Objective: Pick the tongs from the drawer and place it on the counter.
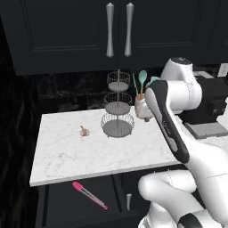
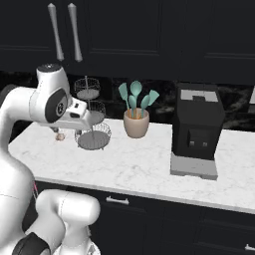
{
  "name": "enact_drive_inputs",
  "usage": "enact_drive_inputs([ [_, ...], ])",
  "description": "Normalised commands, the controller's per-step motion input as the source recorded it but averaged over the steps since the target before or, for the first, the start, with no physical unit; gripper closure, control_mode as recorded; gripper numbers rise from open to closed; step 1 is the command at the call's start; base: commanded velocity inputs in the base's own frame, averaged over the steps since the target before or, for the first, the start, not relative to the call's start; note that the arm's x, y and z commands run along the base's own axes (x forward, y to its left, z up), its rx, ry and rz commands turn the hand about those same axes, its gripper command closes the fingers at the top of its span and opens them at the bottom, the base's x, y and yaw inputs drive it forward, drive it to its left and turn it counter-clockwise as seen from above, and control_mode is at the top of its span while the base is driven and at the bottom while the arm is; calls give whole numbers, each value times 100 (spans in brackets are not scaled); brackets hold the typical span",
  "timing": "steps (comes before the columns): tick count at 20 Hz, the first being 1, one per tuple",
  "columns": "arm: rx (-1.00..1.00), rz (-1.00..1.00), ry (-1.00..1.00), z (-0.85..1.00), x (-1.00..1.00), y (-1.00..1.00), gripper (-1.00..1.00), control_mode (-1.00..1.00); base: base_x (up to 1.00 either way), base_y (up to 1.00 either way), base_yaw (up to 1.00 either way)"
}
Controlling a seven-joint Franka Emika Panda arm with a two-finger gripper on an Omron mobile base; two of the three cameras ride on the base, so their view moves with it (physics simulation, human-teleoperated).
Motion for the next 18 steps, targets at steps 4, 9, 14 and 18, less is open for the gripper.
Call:
enact_drive_inputs([
  [4,0,0,-3,-48,-100,92,-100,-100,0,0,0],
  [9,8,0,0,-70,-97,86,-100,-100,0,0,0],
  [14,1,0,0,-70,-34,100,-100,-100,0,0,0],
  [18,-2,0,1,-48,0,97,-100,-100,0,0,0],
])
